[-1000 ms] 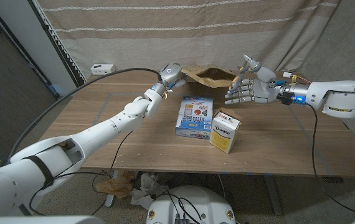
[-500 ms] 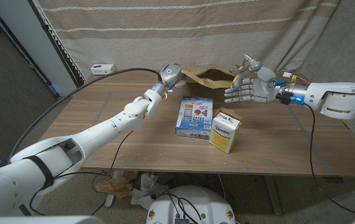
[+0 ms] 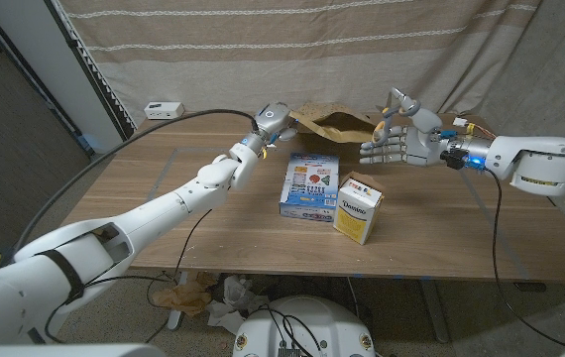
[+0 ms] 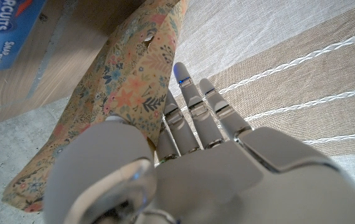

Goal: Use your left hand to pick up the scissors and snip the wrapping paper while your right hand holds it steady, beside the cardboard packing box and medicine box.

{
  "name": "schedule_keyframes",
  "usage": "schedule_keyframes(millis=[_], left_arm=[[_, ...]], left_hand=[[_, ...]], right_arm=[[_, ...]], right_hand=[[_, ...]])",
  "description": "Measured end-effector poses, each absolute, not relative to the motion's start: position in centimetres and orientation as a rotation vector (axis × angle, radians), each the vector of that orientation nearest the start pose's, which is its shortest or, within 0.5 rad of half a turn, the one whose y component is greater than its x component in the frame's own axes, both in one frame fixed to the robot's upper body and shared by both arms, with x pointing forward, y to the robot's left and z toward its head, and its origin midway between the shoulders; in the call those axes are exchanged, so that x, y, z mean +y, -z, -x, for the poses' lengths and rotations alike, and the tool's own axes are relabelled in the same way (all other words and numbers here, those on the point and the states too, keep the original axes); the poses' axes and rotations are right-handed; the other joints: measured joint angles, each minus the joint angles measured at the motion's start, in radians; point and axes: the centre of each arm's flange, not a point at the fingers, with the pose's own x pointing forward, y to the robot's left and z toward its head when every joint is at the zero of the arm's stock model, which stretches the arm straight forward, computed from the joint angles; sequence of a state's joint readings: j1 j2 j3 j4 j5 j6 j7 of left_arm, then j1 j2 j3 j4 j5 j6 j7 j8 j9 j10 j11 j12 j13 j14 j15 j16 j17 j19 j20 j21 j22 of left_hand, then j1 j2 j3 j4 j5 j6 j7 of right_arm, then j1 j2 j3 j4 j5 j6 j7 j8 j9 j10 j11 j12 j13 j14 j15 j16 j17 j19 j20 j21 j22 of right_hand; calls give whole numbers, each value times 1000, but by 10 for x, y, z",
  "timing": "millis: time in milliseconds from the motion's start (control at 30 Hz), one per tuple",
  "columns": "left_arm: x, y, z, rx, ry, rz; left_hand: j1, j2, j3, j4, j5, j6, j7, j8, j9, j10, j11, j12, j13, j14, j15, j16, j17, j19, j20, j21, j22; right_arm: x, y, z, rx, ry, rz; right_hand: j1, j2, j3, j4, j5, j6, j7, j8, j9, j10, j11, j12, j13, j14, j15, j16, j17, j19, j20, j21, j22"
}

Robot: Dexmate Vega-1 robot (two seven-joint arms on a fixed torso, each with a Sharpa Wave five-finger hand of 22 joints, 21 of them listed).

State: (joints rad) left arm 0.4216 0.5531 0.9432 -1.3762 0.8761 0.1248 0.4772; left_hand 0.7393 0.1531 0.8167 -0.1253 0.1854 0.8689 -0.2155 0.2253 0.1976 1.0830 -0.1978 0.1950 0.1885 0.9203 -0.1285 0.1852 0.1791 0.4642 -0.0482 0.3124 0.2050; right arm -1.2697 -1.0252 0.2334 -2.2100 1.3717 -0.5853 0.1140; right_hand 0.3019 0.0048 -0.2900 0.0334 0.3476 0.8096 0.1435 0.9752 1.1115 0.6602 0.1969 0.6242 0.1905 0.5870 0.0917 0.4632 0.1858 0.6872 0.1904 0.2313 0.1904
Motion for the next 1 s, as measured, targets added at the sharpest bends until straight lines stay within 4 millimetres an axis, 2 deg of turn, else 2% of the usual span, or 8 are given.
schedule_keyframes(millis=[133, 433, 600, 1000], left_arm=[[118, -74, -636, -1117, -308, -1599], [119, -72, -631, -1111, -307, -1599], [119, -70, -628, -1108, -307, -1597], [117, -67, -627, -1095, -295, -1599]], left_hand=[[0, 0, 0, 0, 0, 0, 0, 0, 0, 0, 0, 0, 0, 0, 0, 0, 0, 0, 0, 0, 0], [0, 0, 3, -3, 0, 0, 0, 0, 0, 0, 0, 0, 0, 0, 0, 0, 0, 0, 0, 0, 0], [0, 0, 3, -3, 0, 0, 0, 0, 0, 0, 0, 0, 0, 0, 0, 0, 0, 0, 0, 6, 0], [-12, -1, 12, -4, 0, 0, 0, 0, 0, -2, 2, 0, 0, 0, 0, 0, 0, 0, 0, 6, 0]], right_arm=[[-285, -59, -440, -170, -681, -10], [-288, -57, -440, -175, -670, -22], [-289, -57, -439, -182, -670, -15], [-285, -58, -430, -175, -708, 22]], right_hand=[[0, 0, 2, -6, 0, 49, -13, 0, 0, 27, -3, -7, -5, 15, -3, -9, 0, 7, 1, 0, 0], [6, -6, -2, -10, 0, 84, -38, 0, 0, 90, -21, -10, -5, 49, -26, -13, 0, 21, -1, 0, -5], [8, -6, -2, -10, 0, 91, -41, 0, 0, 90, -20, -10, -4, 60, -26, -13, 0, 26, -6, 0, -5], [8, -6, -2, -10, 0, 93, -40, 0, 0, 83, -12, -25, -4, 51, -17, -31, 0, 37, 4, 0, -4]])
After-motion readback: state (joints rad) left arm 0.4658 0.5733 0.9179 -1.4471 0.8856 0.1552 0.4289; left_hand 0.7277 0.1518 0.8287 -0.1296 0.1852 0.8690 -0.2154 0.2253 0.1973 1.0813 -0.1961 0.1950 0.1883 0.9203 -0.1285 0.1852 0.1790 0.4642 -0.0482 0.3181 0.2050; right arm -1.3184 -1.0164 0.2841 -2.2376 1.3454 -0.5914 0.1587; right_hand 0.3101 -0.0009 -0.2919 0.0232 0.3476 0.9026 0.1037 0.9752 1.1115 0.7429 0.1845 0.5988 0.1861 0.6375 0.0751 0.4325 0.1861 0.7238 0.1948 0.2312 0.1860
